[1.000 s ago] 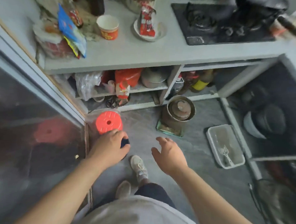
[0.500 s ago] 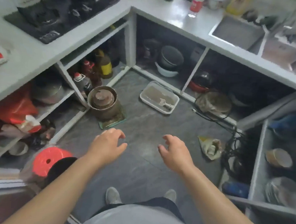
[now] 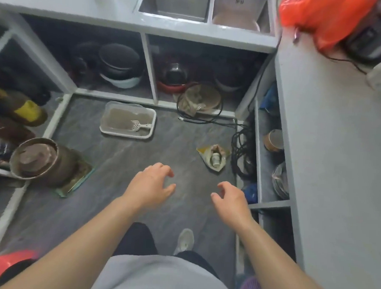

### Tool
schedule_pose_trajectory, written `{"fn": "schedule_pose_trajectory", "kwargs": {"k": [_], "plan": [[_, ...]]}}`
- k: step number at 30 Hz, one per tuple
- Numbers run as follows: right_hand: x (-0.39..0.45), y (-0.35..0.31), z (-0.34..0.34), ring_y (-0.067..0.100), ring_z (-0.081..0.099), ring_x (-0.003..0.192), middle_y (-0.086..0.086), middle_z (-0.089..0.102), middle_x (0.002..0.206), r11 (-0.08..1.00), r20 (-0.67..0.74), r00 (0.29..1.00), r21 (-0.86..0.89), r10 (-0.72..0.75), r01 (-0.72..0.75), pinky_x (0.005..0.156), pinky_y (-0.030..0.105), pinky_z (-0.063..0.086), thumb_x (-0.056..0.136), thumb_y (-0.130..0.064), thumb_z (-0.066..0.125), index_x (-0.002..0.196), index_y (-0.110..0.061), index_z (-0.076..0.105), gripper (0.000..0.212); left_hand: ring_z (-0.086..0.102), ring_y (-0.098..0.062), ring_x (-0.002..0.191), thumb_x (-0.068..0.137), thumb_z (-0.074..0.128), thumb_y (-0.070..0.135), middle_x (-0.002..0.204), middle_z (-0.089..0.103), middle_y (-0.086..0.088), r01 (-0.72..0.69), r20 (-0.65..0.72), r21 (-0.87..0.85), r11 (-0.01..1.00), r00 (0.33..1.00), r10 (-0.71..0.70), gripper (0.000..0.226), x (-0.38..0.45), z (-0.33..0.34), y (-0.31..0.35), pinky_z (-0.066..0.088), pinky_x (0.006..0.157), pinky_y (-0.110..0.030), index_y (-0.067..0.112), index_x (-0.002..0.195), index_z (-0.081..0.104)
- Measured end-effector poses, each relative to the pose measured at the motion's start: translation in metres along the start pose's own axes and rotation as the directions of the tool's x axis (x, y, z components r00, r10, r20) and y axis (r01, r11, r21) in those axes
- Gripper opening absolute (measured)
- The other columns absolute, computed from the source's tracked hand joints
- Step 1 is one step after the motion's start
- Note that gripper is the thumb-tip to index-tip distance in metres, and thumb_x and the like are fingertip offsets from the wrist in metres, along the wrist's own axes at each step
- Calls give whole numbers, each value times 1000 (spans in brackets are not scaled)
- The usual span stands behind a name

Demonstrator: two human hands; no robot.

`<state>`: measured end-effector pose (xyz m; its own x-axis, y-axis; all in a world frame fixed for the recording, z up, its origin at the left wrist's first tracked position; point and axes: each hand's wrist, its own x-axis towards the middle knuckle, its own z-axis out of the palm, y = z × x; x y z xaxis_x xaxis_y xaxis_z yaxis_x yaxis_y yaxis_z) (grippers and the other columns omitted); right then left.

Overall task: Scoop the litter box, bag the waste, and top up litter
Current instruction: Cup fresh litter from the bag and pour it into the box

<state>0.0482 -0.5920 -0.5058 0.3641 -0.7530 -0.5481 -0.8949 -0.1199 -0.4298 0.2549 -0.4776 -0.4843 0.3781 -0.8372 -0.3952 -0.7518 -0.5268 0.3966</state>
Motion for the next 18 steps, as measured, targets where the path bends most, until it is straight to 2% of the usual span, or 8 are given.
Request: {"fn": "schedule_pose_trajectory", "kwargs": {"k": [4,8,14,18], "plan": [[35,12,-14,21,59,104,1,63,117,995,6,996,54,84,-84,92,39,51,95,-35,55,136,-19,54,45,53,-17,116,92,55,47,122,54,9,0,63,19,1000,998,-1,33,40,1,8,43,94,-35,30,121,56],[76,7,-24,20,59,98,-1,62,107,984,9,989,104,148,-148,90,36,50,94,-32,55,135,-18,55,43,54,-17,116,91,54,46,120,56,8,-11,111,17,1000,994,9,33,94,-3,4,45,95,-37,30,120,58],[147,-14,-42,12,58,84,-8,59,91,959,26,969,140,245,-246,75,31,48,96,-26,55,136,-18,55,40,55,-18,117,92,54,44,122,56,7,-61,218,20,998,974,55,35,201,-18,1,46,96,-39,27,123,57],[191,-27,-53,8,57,81,-7,61,92,941,41,953,149,301,-304,72,29,44,98,-25,53,136,-19,53,39,55,-18,118,92,54,44,124,56,7,-111,290,37,993,952,96,38,269,-30,4,47,96,-38,27,126,56]]}}
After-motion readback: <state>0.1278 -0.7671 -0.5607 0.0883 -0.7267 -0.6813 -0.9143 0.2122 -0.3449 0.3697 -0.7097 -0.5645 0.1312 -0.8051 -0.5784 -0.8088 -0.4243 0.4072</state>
